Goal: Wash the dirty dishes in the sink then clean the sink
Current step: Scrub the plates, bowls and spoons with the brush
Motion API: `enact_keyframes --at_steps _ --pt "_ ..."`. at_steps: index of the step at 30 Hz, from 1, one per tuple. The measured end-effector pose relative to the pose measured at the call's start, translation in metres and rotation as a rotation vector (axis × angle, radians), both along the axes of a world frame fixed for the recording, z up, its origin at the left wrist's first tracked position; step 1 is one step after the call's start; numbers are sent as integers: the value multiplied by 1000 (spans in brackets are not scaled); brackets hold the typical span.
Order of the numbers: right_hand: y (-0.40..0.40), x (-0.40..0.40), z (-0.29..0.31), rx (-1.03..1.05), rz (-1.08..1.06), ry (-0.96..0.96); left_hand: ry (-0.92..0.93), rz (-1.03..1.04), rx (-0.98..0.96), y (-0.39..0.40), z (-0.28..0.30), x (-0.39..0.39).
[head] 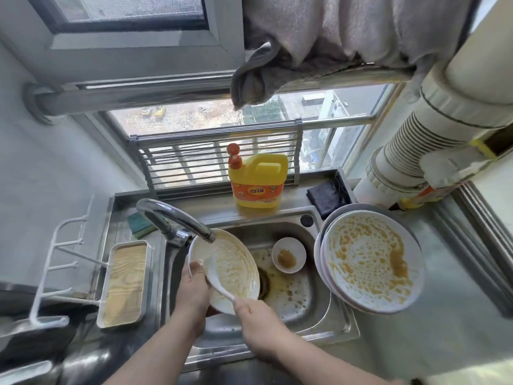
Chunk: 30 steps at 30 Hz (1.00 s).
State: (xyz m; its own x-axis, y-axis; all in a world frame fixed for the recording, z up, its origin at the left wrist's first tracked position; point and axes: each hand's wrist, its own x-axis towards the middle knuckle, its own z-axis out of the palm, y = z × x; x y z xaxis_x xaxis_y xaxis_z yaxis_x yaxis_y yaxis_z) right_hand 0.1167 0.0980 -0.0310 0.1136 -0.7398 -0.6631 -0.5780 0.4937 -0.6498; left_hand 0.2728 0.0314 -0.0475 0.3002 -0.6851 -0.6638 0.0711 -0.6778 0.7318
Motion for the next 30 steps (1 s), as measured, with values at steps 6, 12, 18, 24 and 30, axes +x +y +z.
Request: enact_keyframes --at_steps 6,12,18,24,30 --pt "24 -78 -19 52 52 242 50 3 13 -4 -5 24" --pt "-36 -45 -7 4 -90 237 92 -148 -8 5 -14 -6" --pt "32 -24 -7 67 20 53 -25 -101 -25 -27 -21 2" --pt "5 -90 -14 110 -179 254 11 -242 -15 -27 -33 -5" --pt "-8 -21 -5 0 -106 59 147 -135 57 -34 -16 -35"
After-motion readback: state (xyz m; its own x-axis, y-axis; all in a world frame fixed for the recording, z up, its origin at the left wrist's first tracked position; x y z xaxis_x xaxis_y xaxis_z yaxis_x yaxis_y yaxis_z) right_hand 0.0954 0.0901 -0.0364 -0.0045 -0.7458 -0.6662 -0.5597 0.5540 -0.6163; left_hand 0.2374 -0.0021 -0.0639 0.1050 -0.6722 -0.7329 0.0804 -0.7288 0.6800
